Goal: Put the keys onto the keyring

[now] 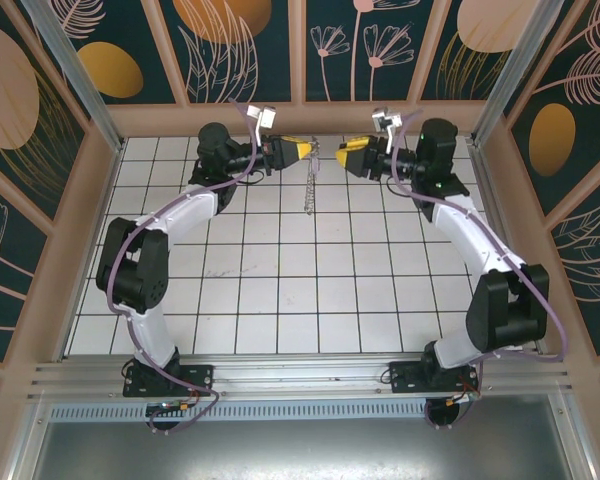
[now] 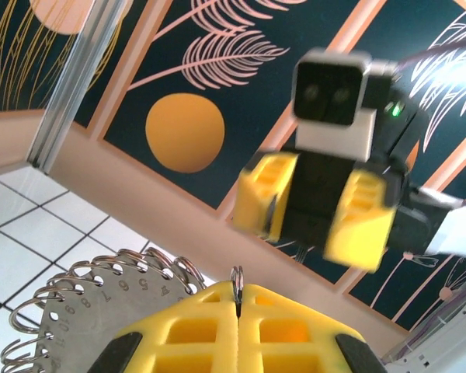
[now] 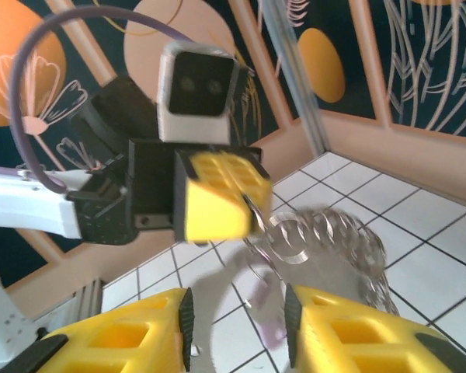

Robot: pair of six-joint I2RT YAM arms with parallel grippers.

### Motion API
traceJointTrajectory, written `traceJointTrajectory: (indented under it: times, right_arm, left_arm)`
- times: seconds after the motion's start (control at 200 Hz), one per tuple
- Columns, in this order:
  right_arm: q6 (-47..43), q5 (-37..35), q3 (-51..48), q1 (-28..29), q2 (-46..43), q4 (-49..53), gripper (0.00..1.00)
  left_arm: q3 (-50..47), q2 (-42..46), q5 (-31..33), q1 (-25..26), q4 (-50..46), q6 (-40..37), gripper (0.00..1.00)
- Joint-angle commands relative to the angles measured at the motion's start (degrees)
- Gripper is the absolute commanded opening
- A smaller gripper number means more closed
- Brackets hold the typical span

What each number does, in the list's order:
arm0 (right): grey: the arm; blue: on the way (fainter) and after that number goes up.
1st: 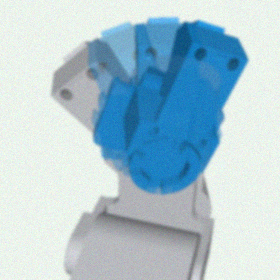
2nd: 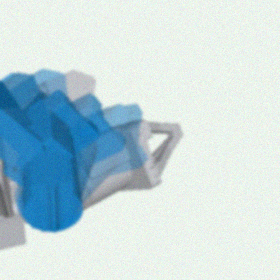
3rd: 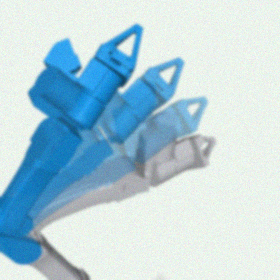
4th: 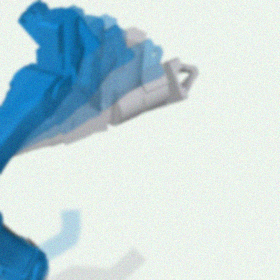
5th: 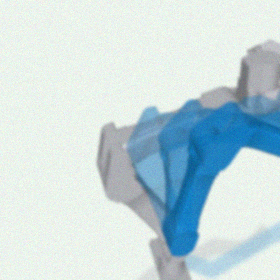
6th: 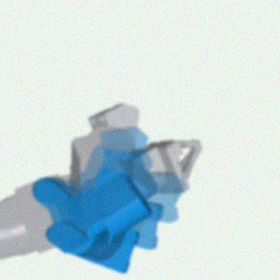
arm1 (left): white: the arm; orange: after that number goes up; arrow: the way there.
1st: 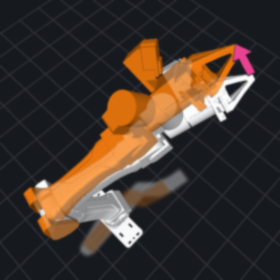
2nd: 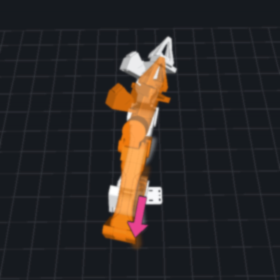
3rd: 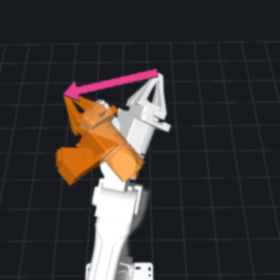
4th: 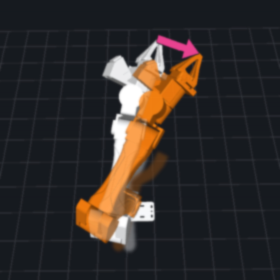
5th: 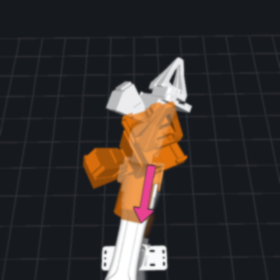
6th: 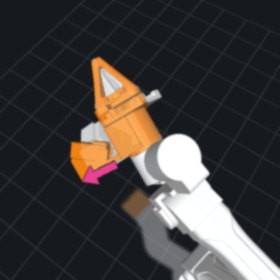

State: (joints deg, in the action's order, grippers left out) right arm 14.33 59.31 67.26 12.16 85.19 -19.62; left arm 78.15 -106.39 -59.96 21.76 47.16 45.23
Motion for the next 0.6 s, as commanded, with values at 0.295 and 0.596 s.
traceJointTrajectory:
  times: [0.295,0.596]
  right_arm:
    - [5.2,-14.0,-8.6,7.8,-1.9,-15.1,0.41]
    - [4.0,-16.6,-5.4,9.5,1.6,-14.6,0.43]
  left_arm:
    - [-1.0,4.0,1.4,0.4,7.9,3.6,0.00]
    - [-1.2,3.9,1.3,0.7,8.1,3.7,0.00]
